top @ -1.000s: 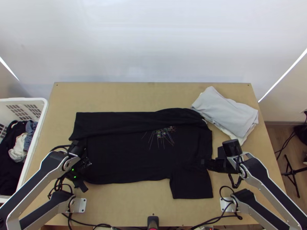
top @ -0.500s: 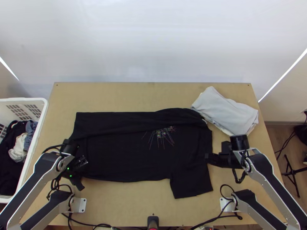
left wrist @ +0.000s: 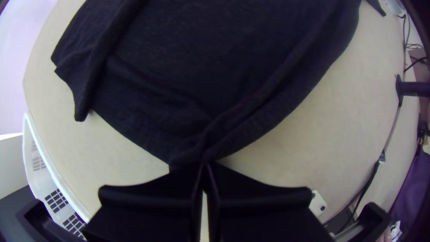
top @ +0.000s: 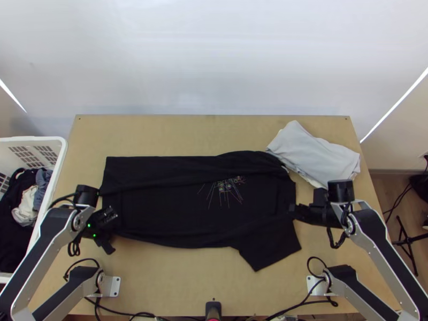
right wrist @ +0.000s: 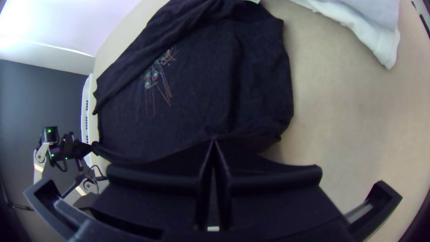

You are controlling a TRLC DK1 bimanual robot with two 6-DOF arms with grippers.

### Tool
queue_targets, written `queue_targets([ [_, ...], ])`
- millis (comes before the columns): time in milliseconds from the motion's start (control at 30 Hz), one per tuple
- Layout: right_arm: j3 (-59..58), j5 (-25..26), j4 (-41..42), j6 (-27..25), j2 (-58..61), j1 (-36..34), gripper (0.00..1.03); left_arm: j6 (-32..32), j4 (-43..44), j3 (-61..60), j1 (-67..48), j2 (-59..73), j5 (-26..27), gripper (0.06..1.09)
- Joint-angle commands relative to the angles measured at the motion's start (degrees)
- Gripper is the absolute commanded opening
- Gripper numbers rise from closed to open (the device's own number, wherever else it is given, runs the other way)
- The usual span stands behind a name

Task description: Fold the t-shirt

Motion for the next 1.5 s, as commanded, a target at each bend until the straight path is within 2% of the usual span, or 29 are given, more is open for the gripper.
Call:
queue_targets([
  [0,4.1,-0.3,1.0,-1.3,2.9,-2.3,0.03,1.2,1.2,4.6,2.5,2.9,1.5,0.1],
  [300,5.3,-0.8,1.0,-4.2,3.5,-6.5,0.03,2.8,0.2,6.7,5.0,2.6,2.5,0.1],
  [533,9.3,-2.0,1.0,-3.9,3.1,-6.8,0.03,2.6,1.1,9.2,6.4,3.0,4.7,0.1],
  [933,15.5,-2.4,1.3,-1.8,2.3,-4.7,0.03,-9.9,2.9,18.7,6.9,3.5,16.1,0.1],
  [1200,16.4,-2.3,1.3,-1.0,3.0,-5.2,0.03,-10.8,6.0,18.0,10.3,4.6,16.5,0.1],
  [1467,18.7,-1.5,5.0,1.3,7.5,-5.3,0.03,-10.1,13.6,17.0,13.5,10.6,16.5,0.1],
])
